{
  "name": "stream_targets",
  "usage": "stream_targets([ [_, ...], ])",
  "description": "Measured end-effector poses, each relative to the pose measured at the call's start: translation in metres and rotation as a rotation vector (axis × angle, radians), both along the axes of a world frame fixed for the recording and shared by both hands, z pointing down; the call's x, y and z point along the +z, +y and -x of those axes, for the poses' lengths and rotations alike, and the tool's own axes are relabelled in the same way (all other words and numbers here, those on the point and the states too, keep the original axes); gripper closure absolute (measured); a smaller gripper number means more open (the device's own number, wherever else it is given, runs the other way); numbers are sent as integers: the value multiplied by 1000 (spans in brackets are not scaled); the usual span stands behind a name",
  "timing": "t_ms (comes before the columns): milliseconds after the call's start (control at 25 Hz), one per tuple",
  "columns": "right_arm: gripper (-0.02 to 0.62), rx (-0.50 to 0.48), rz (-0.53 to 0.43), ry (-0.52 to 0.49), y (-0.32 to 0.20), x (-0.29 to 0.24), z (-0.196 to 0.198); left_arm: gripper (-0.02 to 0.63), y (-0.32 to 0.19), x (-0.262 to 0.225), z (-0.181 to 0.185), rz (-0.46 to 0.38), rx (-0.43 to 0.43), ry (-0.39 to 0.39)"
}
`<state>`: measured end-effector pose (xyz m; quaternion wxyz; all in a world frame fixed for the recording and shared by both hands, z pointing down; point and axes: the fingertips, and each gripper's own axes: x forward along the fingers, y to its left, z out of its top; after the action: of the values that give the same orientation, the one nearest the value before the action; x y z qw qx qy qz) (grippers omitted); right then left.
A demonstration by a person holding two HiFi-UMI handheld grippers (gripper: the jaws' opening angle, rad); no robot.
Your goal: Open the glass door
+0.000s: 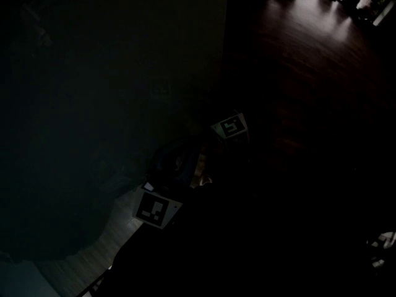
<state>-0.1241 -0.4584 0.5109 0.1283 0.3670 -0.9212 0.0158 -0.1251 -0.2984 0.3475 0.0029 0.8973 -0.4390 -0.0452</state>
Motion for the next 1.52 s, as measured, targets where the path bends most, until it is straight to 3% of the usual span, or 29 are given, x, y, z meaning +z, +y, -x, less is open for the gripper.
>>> stream_targets([
  [400,500,-16,2,8,-10,4,17,600,-1,7,6,-2,33,8],
  [560,500,-34,0,14,-17,12,23,600,-7,13,13,7,19,25],
  [1520,500,-220,-10,-5,-34,10,77,600,-53,10,37,10,-101,-36],
])
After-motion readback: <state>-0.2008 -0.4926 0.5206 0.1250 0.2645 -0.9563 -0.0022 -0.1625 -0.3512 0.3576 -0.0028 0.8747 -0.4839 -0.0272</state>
